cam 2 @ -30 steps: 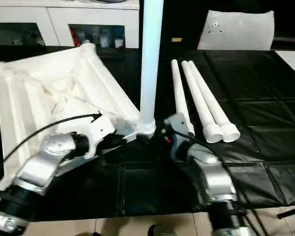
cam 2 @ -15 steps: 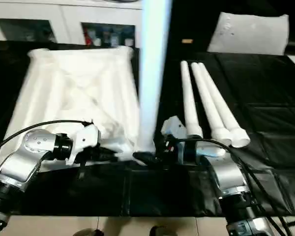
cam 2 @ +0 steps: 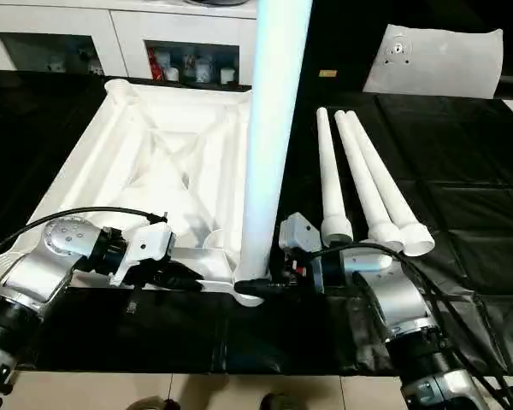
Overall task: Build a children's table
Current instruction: Rotate leg to tighten
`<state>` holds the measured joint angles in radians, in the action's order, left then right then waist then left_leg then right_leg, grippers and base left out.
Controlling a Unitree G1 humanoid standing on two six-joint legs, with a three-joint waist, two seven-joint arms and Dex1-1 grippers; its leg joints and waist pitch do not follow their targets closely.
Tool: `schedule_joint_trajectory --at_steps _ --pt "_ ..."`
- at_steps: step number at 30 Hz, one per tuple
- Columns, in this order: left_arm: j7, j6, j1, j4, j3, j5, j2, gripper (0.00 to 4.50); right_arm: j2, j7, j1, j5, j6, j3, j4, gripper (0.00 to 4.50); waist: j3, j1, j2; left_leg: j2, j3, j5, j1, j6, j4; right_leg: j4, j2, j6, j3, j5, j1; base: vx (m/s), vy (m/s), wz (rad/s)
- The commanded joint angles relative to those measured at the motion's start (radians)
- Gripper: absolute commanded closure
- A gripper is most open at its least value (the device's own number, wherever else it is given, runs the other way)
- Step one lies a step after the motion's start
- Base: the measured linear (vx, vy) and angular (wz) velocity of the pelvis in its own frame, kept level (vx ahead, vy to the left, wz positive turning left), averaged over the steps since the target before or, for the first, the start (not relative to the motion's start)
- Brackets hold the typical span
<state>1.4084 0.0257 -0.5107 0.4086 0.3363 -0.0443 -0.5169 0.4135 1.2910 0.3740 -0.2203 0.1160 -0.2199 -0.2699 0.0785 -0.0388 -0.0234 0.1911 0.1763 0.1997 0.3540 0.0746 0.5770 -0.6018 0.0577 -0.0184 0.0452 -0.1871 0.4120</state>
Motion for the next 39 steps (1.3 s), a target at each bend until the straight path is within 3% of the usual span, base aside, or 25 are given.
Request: schedule_joint_trajectory --at_steps 1,9,14,16,19,22,23,25,29,30,33,36,39 --pt "0.026 0.013 -0.005 0.016 0.035 0.027 -0.007 4.5 0.015 0.022 0.003 0.007 -0.009 -0.016 -0.004 1.98 -0.058 0.0 -0.001 0.039 -0.002 0.098 -0.002 -0.093 -0.057 0.055 0.071 -0.268 -0.046 -0.092 -0.06 0.0 0.0 0.0" --pt "0.019 -0.01 0.015 -0.001 0.018 0.001 -0.01 4.5 0.002 0.017 -0.009 -0.004 0.008 -0.023 0.007 2.41 -0.055 0.002 -0.001 0.039 -0.003 0.12 -0.003 -0.08 -0.059 0.059 0.072 -0.26 -0.048 -0.13 -0.06 0.0 0.0 0.0" --pt "-0.135 -0.139 0.089 -0.129 -0.044 -0.033 0.033 4.5 -0.079 -0.149 -0.047 -0.026 0.098 0.012 0.043 2.46 -0.051 0.009 0.002 0.042 -0.005 0.129 -0.001 -0.072 -0.064 0.06 0.072 -0.268 -0.047 -0.128 -0.058 0.0 0.0 0.0" --pt "-0.203 -0.183 0.11 -0.167 -0.053 -0.019 0.056 4.5 -0.115 -0.233 -0.056 -0.017 0.138 0.024 0.046 2.47 -0.043 0.014 0.001 0.038 -0.008 0.204 -0.003 -0.043 -0.07 0.079 0.072 -0.221 -0.046 -0.307 -0.054 0.0 0.0 0.0" --pt "-0.333 -0.282 0.148 -0.247 -0.072 -0.017 0.136 4.5 -0.21 -0.4 -0.084 0.015 0.168 0.033 0.055 2.47 -0.037 0.032 -0.003 0.039 -0.015 0.25 -0.002 -0.008 -0.075 0.091 0.074 -0.166 -0.046 -0.453 -0.046 0.0 0.0 0.0" --pt "-0.41 -0.343 0.164 -0.295 -0.07 0.002 0.184 4.5 -0.257 -0.472 -0.092 0.028 0.192 0.036 0.061 2.47 -0.039 0.041 -0.002 0.035 -0.015 0.26 -0.005 -0.017 -0.072 0.101 0.073 -0.136 -0.048 -0.501 -0.042 0.0 0.0 0.0" --pt "-0.471 -0.387 0.17 -0.321 -0.066 0.021 0.226 4.5 -0.302 -0.535 -0.091 0.039 0.214 0.037 0.059 2.47 -0.038 0.045 -0.008 0.034 -0.014 0.266 -0.005 -0.024 -0.071 0.105 0.072 -0.13 -0.049 -0.517 -0.038 0.0 0.0 0.0" --pt "-0.63 -0.48 0.156 -0.347 -0.062 0.066 0.338 4.5 -0.423 -0.719 -0.065 0.065 0.268 0.054 0.026 2.47 -0.039 0.051 -0.005 0.034 -0.017 0.251 -0.003 -0.011 -0.073 0.102 0.072 -0.122 -0.048 -0.52 -0.038 0.0 0.0 0.0" --pt "-0.734 -0.541 0.128 -0.345 -0.07 0.093 0.41 4.5 -0.493 -0.839 -0.029 0.09 0.307 0.071 -0.005 2.47 -0.045 0.054 -0.003 0.031 -0.017 0.233 -0.002 -0.015 -0.07 0.101 0.069 -0.124 -0.05 -0.463 -0.039 0.0 0.0 0.0" --pt "-0.828 -0.551 0.077 -0.302 -0.088 0.119 0.471 4.5 -0.536 -0.904 0.019 0.088 0.304 0.091 -0.057 2.47 -0.05 0.054 -0.004 0.03 -0.014 0.22 -0.002 -0.023 -0.068 0.099 0.067 -0.13 -0.05 -0.42 -0.039 0.0 0.0 0.0" --pt "-0.828 -0.534 0.05 -0.275 -0.081 0.134 0.468 4.5 -0.549 -0.922 0.039 0.086 0.268 0.111 -0.081 1.77 -0.061 0.05 -0.001 0.028 -0.011 0.17 0.003 -0.037 -0.063 0.089 0.067 -0.154 -0.05 -0.302 -0.047 0.0 0.0 0.0" --pt "-0.818 -0.526 0.044 -0.265 -0.087 0.151 0.448 4.5 -0.546 -0.925 0.035 0.102 0.255 0.13 -0.074 1.54 -0.068 0.047 -0.002 0.028 -0.011 0.103 0.01 -0.058 -0.06 0.074 0.068 -0.183 -0.048 -0.175 -0.061 0.0 0.0 0.0" --pt "-0.821 -0.532 0.045 -0.264 -0.093 0.164 0.431 4.5 -0.531 -0.929 0.029 0.133 0.216 0.127 -0.065 1.27 -0.072 0.044 0.002 0.029 -0.008 0.074 0.007 -0.073 -0.057 0.068 0.069 -0.214 -0.047 -0.102 -0.063 0.0 0.0 0.0"
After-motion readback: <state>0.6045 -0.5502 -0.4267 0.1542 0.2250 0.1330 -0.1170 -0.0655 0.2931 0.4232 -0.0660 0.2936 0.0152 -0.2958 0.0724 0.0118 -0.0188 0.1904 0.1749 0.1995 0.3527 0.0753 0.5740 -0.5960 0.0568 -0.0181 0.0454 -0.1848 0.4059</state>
